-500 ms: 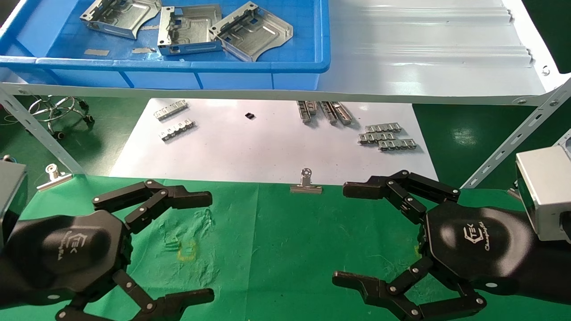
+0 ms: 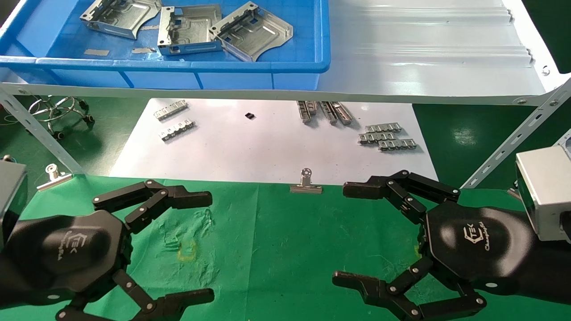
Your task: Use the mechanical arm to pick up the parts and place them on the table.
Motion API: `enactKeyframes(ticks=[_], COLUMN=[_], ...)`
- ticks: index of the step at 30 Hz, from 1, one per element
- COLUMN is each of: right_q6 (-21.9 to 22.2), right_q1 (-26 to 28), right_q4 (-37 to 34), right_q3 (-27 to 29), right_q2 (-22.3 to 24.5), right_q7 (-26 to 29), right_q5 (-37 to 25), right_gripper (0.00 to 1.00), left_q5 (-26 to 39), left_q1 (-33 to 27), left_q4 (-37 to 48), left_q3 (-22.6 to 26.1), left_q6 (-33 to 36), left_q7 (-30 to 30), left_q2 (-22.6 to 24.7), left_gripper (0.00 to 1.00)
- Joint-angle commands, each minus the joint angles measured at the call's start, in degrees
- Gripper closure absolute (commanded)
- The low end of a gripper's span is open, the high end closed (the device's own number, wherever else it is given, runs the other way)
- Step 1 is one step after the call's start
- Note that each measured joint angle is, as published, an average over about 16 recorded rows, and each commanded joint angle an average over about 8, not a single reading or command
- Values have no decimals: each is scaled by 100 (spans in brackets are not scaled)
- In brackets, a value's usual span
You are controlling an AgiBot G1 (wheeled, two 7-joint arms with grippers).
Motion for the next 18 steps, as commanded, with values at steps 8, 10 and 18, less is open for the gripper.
enactKeyframes(ticks=[8,10,18], right_q6=[0,0,0], right_q1=[0,0,0], right_q4=[0,0,0], right_q3=[0,0,0], right_q2=[0,0,0], right_q7=[0,0,0], right_q5=[0,0,0], right_gripper=[100,100,100], left_q5=[-68,-107,61], left_q1=[-39,-91,-680], left_q4=[83,143,516], left_q3=[-26,-45,-19], left_q6=[-114,-221,-838], left_q7=[-69,-124,-289], left_q2=[59,115,517], left_gripper=[0,0,0])
